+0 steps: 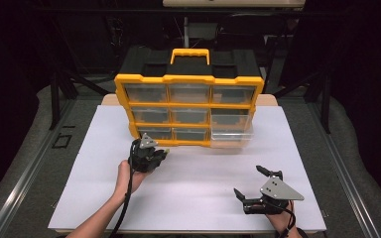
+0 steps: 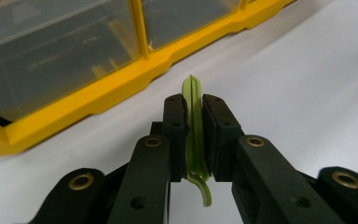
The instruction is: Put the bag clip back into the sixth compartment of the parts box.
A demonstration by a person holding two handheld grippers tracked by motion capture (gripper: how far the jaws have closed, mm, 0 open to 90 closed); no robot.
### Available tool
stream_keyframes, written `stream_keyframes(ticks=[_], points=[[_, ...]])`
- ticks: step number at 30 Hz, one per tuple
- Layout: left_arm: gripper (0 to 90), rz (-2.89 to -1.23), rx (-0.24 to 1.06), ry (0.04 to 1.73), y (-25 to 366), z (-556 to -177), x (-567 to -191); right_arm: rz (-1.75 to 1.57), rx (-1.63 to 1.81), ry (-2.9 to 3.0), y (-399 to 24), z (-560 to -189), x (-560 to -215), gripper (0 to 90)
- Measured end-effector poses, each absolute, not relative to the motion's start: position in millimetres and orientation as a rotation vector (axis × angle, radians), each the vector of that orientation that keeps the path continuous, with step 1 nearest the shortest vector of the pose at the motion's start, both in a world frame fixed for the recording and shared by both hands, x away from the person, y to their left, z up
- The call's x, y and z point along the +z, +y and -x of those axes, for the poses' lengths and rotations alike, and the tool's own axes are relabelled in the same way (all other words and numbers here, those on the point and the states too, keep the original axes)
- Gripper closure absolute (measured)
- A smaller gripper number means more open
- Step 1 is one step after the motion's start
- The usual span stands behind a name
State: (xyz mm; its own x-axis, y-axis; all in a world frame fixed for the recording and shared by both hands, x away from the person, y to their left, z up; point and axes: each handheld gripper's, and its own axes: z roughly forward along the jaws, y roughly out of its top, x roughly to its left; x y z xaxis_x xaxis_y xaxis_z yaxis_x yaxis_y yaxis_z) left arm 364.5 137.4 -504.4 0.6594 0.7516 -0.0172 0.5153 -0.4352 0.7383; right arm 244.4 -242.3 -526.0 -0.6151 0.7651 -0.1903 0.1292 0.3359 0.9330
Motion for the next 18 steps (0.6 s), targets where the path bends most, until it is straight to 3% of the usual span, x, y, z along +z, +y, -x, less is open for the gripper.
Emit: stream_keyframes(ticks=[18], points=[[80.4,-2.200,0.422,0.817,134.2,-373.0,-469.8,-0.788,1.300,1.972,-242.9,-245.5,-526.2,0.7]])
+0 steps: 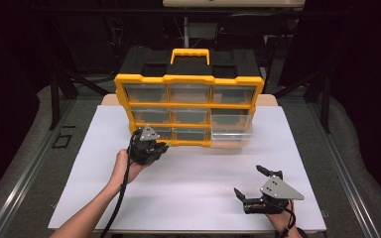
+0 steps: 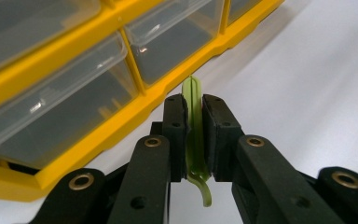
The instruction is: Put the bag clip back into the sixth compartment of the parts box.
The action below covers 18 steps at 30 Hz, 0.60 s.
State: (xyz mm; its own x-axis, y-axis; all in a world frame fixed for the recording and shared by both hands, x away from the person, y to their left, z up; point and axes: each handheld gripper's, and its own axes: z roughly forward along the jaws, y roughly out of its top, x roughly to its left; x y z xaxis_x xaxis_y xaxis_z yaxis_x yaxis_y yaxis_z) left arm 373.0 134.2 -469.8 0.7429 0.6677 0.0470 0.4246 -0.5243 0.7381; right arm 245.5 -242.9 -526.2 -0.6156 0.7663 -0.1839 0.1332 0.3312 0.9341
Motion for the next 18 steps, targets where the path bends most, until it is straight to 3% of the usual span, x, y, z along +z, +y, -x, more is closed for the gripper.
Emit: stream_keyframes(ticks=[18], points=[[80.4,-2.253,0.383,0.724,127.1,-387.9,-436.9,-0.788,1.302,1.979,-242.3,-245.5,-526.4,0.8]])
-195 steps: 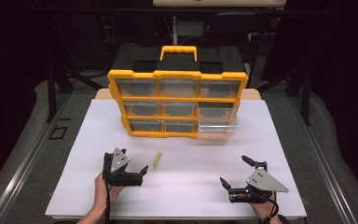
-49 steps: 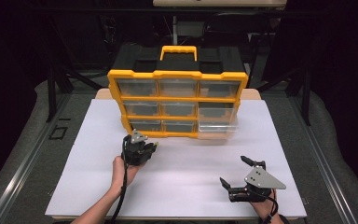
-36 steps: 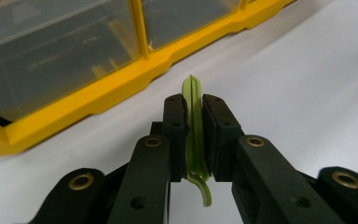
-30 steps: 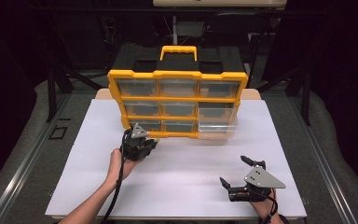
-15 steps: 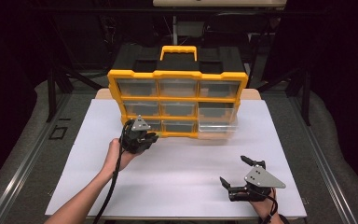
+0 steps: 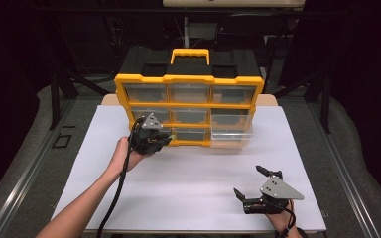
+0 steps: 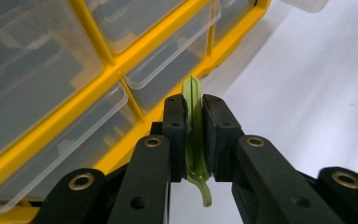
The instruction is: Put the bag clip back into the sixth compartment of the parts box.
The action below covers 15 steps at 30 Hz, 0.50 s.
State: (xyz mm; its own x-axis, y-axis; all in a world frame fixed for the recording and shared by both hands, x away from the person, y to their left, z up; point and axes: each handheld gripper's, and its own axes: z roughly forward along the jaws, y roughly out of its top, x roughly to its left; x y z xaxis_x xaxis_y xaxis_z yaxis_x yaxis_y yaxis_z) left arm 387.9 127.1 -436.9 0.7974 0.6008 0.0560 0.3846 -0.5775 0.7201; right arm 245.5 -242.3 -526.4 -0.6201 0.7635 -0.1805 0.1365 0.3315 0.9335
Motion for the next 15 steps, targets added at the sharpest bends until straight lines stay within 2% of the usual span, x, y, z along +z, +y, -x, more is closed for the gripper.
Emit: stream_keyframes(ticks=[15], points=[[80.4,-2.289,0.367,0.668,118.4,-398.9,-415.5,-0.797,1.303,1.979,-242.7,-245.9,-526.8,0.8]])
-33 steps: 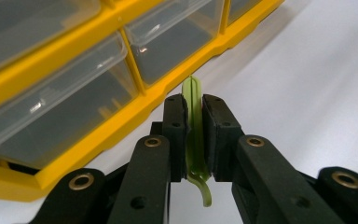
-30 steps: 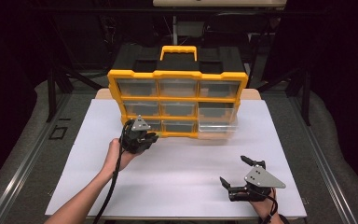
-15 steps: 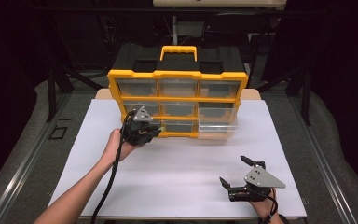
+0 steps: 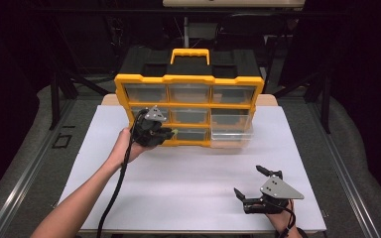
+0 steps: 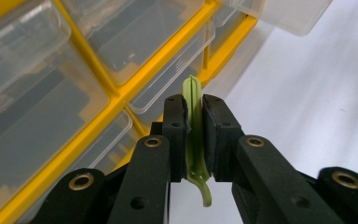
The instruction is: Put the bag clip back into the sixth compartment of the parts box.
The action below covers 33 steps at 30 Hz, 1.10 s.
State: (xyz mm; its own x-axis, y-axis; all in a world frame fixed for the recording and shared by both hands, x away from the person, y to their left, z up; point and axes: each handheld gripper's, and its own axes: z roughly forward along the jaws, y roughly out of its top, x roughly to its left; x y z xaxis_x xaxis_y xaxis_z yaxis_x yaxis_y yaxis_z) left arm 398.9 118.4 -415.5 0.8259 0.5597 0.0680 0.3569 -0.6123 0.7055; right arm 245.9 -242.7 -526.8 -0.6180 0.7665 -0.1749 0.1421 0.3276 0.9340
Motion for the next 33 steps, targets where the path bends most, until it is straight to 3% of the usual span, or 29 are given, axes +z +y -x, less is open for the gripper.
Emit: stream_keyframes(ticks=[33], points=[[80.4,-2.380,0.391,0.557,98.1,-411.9,-375.5,-0.793,1.300,1.978,-243.3,-246.5,-526.7,0.8]])
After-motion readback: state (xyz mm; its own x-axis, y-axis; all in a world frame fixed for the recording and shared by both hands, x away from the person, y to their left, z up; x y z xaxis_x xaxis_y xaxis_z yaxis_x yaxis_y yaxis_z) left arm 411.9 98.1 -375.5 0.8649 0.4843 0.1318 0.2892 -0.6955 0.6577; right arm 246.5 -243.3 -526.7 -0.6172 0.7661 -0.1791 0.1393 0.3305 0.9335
